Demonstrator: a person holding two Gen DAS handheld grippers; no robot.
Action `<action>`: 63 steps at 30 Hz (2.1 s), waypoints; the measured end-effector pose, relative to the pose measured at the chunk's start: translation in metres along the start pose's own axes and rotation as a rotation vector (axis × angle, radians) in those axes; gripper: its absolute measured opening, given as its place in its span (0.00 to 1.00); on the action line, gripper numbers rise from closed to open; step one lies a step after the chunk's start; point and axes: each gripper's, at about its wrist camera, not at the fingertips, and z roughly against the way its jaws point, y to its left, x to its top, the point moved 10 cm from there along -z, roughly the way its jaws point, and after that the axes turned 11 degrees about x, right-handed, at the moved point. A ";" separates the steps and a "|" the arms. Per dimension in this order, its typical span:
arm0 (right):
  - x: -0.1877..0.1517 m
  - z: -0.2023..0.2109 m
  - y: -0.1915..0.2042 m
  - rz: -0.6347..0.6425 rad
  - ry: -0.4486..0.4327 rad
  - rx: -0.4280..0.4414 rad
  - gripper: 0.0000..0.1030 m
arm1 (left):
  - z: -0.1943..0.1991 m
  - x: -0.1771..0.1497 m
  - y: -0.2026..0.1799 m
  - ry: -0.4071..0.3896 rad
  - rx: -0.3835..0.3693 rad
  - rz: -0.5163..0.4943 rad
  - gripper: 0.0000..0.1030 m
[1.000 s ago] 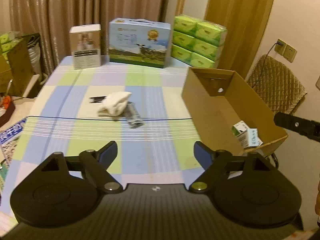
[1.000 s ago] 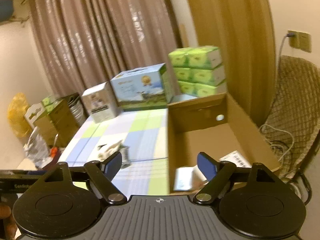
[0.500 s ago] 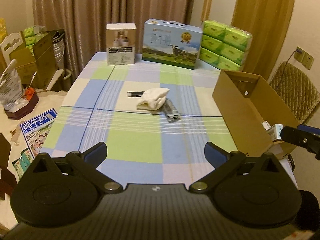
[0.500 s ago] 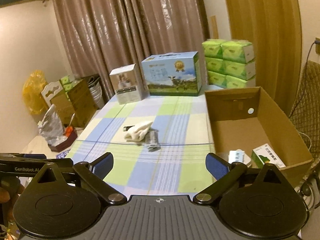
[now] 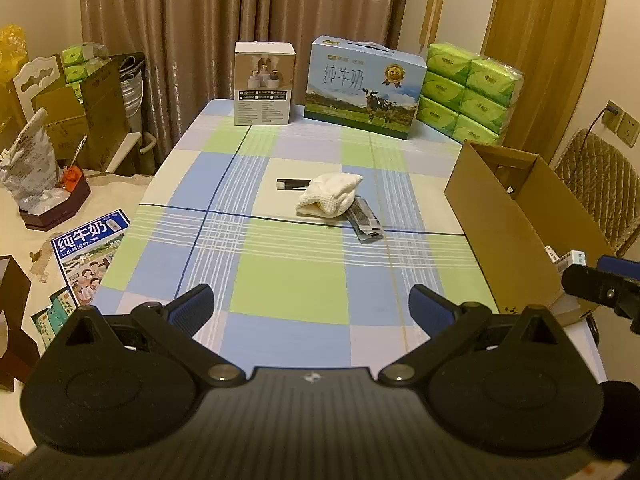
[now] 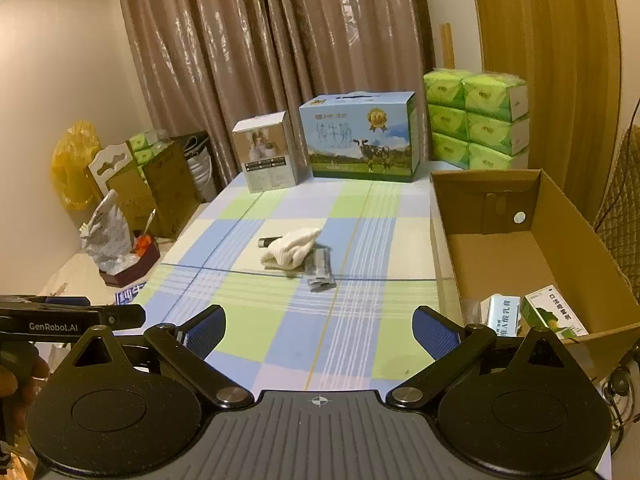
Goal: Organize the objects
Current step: 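Withdraw both tools from the cardboard box back over the table, then grasp the grey snack bag with the right tool while the left tool grasps the white knit cloth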
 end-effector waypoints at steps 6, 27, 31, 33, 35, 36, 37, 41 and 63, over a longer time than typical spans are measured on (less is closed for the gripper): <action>-0.003 -0.007 -0.001 -0.002 0.013 0.000 0.95 | -0.006 -0.001 0.003 0.003 0.009 -0.002 0.99; -0.003 -0.087 -0.028 0.002 0.067 -0.003 0.95 | -0.091 0.012 0.007 0.052 0.016 -0.015 0.99; -0.002 -0.120 -0.039 0.002 0.080 -0.004 0.94 | -0.121 0.020 0.006 0.052 0.021 -0.026 0.99; 0.000 -0.138 -0.046 0.003 0.083 0.000 0.94 | -0.138 0.025 0.007 0.049 0.024 -0.030 0.99; 0.001 -0.156 -0.051 0.006 0.087 0.003 0.94 | -0.155 0.029 0.006 0.048 0.027 -0.039 0.99; 0.002 -0.163 -0.054 0.008 0.090 0.004 0.94 | -0.163 0.031 0.007 0.050 0.025 -0.039 0.99; 0.002 -0.172 -0.056 0.008 0.091 0.007 0.94 | -0.171 0.032 0.007 0.051 0.021 -0.034 0.99; 0.003 -0.207 -0.064 0.020 0.106 0.021 0.91 | -0.201 0.039 0.005 0.042 0.009 -0.028 0.99; -0.004 -0.338 -0.084 0.147 0.182 0.044 0.49 | -0.283 0.059 -0.002 0.011 -0.021 -0.080 0.98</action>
